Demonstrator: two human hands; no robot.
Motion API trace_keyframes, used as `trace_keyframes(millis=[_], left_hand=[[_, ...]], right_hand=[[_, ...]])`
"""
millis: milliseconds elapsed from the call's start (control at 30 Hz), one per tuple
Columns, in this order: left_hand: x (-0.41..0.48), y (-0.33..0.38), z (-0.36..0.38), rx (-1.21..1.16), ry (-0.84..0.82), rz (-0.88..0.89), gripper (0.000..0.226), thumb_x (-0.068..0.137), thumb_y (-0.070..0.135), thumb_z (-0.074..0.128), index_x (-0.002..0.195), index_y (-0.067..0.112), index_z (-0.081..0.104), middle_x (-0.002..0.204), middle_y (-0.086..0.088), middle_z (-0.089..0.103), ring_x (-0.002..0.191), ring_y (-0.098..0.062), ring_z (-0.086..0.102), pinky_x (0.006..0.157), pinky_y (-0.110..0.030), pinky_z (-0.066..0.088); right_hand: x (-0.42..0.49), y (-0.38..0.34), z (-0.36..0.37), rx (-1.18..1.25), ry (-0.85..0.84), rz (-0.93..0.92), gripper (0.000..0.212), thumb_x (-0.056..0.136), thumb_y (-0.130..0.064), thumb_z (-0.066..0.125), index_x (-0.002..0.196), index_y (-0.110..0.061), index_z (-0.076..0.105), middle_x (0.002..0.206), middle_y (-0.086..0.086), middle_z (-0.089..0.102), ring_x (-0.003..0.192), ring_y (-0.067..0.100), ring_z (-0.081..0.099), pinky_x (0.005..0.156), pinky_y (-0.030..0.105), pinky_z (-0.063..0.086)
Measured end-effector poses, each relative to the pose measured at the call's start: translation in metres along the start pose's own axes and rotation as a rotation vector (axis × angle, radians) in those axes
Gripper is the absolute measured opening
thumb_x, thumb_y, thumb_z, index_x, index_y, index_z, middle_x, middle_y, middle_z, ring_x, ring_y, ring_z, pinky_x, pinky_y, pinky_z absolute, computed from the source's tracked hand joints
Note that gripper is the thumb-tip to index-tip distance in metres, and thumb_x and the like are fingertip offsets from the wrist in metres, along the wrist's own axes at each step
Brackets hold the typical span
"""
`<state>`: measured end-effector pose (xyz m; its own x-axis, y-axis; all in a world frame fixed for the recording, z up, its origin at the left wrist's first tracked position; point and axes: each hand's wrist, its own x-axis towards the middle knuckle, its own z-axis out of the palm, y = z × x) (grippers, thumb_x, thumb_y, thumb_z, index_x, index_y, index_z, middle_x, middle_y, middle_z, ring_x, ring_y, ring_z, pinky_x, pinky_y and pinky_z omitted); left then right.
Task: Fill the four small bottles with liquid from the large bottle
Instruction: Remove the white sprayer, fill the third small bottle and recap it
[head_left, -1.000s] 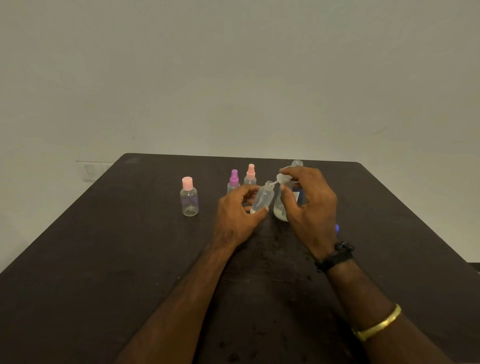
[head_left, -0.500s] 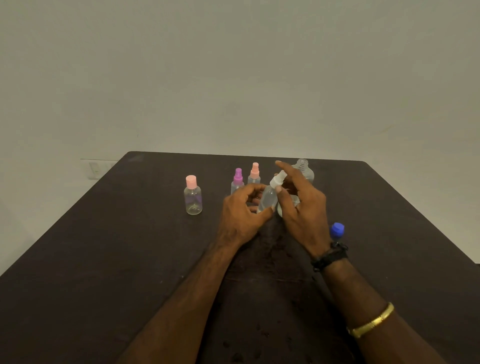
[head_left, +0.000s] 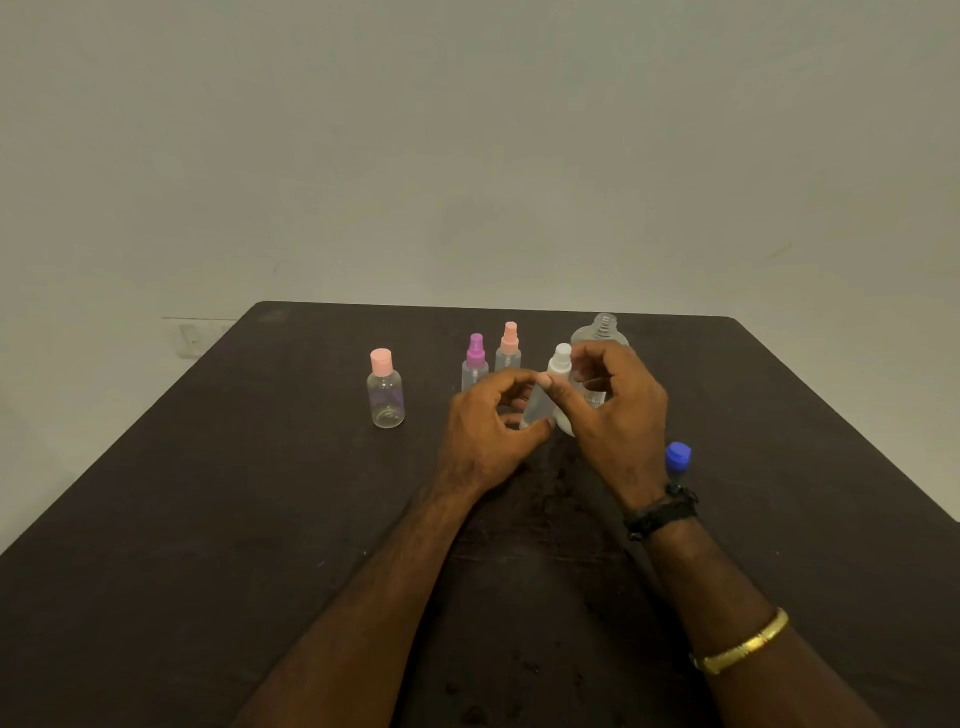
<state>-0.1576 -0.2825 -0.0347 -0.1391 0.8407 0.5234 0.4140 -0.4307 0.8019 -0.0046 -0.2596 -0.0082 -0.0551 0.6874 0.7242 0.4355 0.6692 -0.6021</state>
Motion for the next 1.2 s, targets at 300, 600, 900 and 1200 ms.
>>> trace_keyframes(millis=[300, 600, 900, 1200], left_hand=[[-0.001, 0.003, 0.0, -0.035, -0.012, -0.006, 0.045, 0.08, 0.019, 0.085, 0.122, 0.013, 0.067, 0.107, 0.007, 0.071, 0.094, -0.003, 0.069, 0.078, -0.024, 0.062], [-0.002, 0.004, 0.001, -0.029, -0.031, 0.015, 0.043, 0.082, 0.02, 0.083, 0.121, 0.014, 0.067, 0.107, 0.007, 0.07, 0.096, -0.004, 0.068, 0.078, -0.024, 0.062], [-0.003, 0.003, 0.002, -0.022, -0.058, -0.007, 0.046, 0.081, 0.021, 0.084, 0.123, 0.014, 0.067, 0.106, 0.005, 0.071, 0.094, -0.007, 0.07, 0.078, -0.031, 0.064], [-0.004, 0.004, 0.002, -0.024, -0.072, 0.008, 0.045, 0.083, 0.021, 0.083, 0.123, 0.013, 0.067, 0.104, 0.007, 0.07, 0.093, -0.009, 0.069, 0.079, -0.03, 0.063]], right_hand=[[-0.003, -0.006, -0.009, 0.163, -0.112, -0.002, 0.052, 0.095, -0.003, 0.069, 0.14, -0.028, 0.059, 0.131, -0.005, 0.068, 0.117, 0.005, 0.065, 0.099, 0.025, 0.055], [0.001, -0.001, -0.011, 0.123, -0.032, 0.0, 0.043, 0.084, -0.024, 0.085, 0.122, -0.019, 0.066, 0.105, -0.006, 0.069, 0.097, 0.012, 0.067, 0.083, 0.028, 0.058], [-0.001, -0.001, -0.011, 0.224, -0.047, 0.024, 0.035, 0.091, -0.005, 0.076, 0.123, -0.012, 0.065, 0.112, 0.0, 0.074, 0.104, 0.015, 0.072, 0.091, 0.038, 0.061], [-0.002, 0.002, -0.008, 0.105, 0.002, -0.04, 0.034, 0.09, -0.014, 0.079, 0.123, -0.013, 0.07, 0.117, 0.0, 0.07, 0.103, 0.014, 0.068, 0.086, 0.033, 0.06]])
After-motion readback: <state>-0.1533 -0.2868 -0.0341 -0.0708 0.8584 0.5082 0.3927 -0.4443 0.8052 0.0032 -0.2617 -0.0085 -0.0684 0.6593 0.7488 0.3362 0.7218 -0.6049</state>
